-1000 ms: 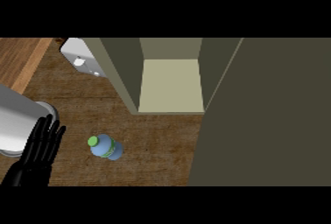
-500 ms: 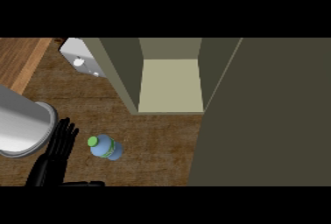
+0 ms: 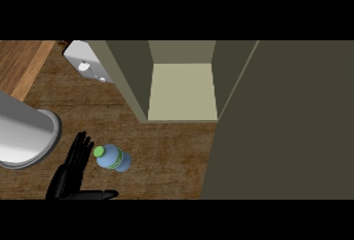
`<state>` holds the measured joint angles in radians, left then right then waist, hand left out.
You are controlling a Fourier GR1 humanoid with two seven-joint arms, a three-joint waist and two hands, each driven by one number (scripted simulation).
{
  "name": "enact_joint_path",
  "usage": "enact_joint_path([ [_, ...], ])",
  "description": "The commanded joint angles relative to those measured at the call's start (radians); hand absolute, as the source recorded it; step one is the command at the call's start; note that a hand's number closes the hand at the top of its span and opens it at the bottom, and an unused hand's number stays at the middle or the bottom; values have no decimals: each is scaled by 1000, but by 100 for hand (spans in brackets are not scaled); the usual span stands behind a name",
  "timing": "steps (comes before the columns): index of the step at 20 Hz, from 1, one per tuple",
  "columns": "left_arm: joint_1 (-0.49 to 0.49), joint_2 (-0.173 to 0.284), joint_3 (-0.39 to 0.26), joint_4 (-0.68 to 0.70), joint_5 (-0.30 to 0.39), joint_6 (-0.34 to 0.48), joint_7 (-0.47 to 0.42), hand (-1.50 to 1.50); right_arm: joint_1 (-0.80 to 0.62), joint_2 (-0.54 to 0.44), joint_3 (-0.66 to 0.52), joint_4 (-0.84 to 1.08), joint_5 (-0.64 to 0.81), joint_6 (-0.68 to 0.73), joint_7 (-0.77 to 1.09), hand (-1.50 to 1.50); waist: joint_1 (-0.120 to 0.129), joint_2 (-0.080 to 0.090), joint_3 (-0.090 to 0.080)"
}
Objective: Pick up the bottled water, place it into the cabinet and close the cabinet
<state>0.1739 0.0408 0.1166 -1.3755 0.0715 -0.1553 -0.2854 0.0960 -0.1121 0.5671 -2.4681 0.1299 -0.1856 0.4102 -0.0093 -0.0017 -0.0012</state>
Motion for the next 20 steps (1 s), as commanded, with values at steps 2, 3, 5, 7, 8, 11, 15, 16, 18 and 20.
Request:
enact_joint_path([
  [2,-25,-4,4,84,-3,-15,-82,-150,8,1,71,-89,174,-39,52,-150,4,-1,0],
  [3,-89,8,48,245,0,-24,-173,-150,31,-52,-55,-102,42,2,0,-150,-3,2,0],
  [5,-73,-8,22,197,-19,2,-152,-150,82,-26,121,-118,186,-51,18,-150,-1,-2,0],
  [7,-157,-12,52,376,-26,7,-252,-150,7,-45,25,-64,106,-22,3,-150,-2,1,0],
  [8,-196,38,99,398,28,-48,-236,-150,41,-34,84,-110,167,-66,47,-150,-8,-1,-1],
  [11,-235,16,95,511,-16,-6,-349,-150,75,-79,70,-141,119,-46,19,-150,-11,0,0],
  [15,-330,38,139,675,-1,-21,-443,-150,7,-65,35,-112,97,-67,46,-150,-11,3,-2],
  [16,-296,26,123,602,12,-24,-399,-150,18,-49,104,-60,169,-85,8,-150,-2,0,0],
  [18,-346,14,141,666,16,-1,-436,-150,33,-101,20,-95,85,-57,-2,-150,-5,2,0],
  [20,-389,-12,134,644,20,34,-408,-150,14,-83,40,-72,99,-76,-6,-150,-2,1,0],
])
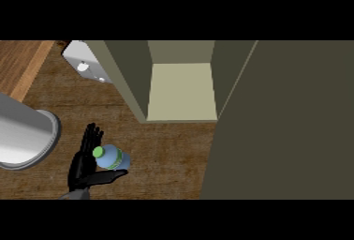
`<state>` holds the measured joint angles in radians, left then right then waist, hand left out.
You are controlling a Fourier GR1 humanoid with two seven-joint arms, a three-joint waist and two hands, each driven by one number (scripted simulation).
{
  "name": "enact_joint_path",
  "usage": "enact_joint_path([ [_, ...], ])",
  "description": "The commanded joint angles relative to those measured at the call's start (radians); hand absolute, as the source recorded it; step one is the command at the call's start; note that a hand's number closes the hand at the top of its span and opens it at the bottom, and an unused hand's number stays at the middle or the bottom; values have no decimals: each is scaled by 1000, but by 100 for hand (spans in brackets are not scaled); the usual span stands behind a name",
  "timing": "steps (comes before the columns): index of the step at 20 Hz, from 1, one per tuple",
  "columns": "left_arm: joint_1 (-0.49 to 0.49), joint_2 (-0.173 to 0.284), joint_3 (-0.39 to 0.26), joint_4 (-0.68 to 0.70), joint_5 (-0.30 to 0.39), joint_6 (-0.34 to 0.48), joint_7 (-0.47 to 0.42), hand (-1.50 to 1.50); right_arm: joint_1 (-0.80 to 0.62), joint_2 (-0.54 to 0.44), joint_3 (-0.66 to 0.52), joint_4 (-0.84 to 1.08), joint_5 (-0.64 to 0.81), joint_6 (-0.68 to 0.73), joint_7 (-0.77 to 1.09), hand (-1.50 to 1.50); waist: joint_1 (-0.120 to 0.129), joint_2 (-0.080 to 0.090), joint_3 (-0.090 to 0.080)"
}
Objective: Pick up the bottled water, place it into the cabinet and close the cabinet
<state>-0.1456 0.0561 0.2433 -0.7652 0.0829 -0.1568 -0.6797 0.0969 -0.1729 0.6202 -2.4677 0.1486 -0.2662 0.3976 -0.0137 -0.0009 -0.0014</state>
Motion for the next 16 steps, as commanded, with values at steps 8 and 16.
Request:
enact_joint_path([
  [8,-97,-8,-23,112,13,-65,-87,150,-33,-29,-73,-93,34,14,61,-150,11,0,1],
  [16,-65,-54,-139,41,-156,167,-245,150,-7,-42,-21,-102,59,-15,57,-150,8,-2,1],
])
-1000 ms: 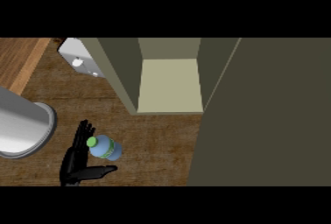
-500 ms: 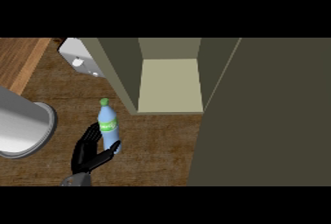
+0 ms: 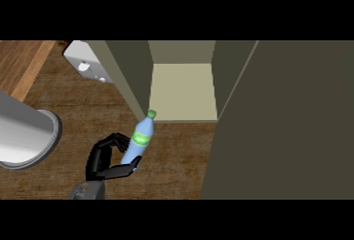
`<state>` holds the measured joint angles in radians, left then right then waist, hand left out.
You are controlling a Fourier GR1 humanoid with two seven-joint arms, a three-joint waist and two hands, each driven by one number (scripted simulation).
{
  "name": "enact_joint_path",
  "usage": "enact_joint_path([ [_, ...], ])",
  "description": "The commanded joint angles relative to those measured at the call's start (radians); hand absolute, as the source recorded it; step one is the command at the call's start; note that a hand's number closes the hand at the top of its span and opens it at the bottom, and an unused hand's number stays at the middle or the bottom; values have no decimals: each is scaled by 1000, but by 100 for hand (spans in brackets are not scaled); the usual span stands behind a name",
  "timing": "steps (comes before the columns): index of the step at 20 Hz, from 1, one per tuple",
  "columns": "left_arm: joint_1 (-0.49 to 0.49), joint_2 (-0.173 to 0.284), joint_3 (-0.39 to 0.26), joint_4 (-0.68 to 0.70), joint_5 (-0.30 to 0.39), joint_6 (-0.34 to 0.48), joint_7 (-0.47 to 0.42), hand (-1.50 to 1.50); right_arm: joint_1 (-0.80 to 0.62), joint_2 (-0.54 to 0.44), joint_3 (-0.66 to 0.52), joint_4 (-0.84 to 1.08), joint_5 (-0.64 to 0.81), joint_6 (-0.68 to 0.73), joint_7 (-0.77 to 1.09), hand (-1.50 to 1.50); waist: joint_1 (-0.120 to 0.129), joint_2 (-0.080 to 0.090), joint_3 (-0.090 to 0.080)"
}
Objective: Pick up the bottled water, place it into the cabinet and close the cabinet
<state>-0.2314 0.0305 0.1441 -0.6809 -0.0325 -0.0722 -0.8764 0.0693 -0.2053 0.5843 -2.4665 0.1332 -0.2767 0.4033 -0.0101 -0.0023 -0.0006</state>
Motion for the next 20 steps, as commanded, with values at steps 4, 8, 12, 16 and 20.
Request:
enact_joint_path([
  [4,-58,-30,-79,6,3,150,-63,150,4,3,16,-43,72,-12,20,-150,2,2,0],
  [8,-148,13,-32,19,0,89,-45,150,20,-34,5,-90,36,6,17,-150,-1,2,0],
  [12,-57,-30,-166,-97,99,66,20,150,43,-32,-32,-78,-6,1,0,-150,5,0,1],
  [16,-58,-30,-223,-230,167,85,135,150,20,-6,28,-78,72,-31,23,-150,6,-2,1],
  [20,-143,-30,-323,-274,307,157,245,150,44,-51,14,-119,38,-11,32,-150,-6,-1,0],
])
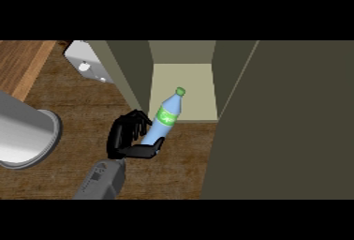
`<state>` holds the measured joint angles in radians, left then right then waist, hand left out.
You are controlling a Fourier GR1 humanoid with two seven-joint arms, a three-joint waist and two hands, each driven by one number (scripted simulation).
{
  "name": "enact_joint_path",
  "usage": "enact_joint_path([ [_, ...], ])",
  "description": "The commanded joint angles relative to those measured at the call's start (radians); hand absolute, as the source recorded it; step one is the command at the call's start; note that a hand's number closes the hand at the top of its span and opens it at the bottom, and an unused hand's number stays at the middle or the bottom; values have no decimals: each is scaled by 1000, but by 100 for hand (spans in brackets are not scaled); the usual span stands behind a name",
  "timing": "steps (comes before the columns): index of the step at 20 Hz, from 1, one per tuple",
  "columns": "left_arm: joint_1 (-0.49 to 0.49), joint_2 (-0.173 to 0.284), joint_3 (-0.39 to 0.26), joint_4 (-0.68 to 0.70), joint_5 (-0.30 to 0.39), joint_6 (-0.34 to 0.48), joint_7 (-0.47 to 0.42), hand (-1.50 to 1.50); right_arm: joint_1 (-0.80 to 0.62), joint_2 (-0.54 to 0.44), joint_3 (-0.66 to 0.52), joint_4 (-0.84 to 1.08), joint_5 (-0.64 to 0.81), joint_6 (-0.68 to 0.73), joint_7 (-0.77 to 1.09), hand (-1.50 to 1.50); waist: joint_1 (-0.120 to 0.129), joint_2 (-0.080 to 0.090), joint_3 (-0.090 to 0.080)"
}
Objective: Pick up the bottled water, place it into the cabinet and close the cabinet
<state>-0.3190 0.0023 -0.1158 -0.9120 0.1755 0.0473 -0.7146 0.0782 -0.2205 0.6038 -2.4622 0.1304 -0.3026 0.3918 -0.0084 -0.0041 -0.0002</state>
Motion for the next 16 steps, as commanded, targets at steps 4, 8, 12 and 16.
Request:
enact_joint_path([
  [4,-43,-2,-175,-186,119,189,182,150,62,-2,100,-61,132,-29,-6,-150,-2,-1,0],
  [8,-105,-2,-184,-238,149,219,284,150,104,-48,40,-94,65,-11,-70,-150,-2,1,0],
  [12,-228,-2,-206,-88,179,314,230,150,102,-58,24,-121,52,-9,-39,-150,-15,4,0],
  [16,-340,-2,-253,-70,215,416,330,150,167,-89,-13,-128,-20,9,-111,-150,-21,4,1],
])
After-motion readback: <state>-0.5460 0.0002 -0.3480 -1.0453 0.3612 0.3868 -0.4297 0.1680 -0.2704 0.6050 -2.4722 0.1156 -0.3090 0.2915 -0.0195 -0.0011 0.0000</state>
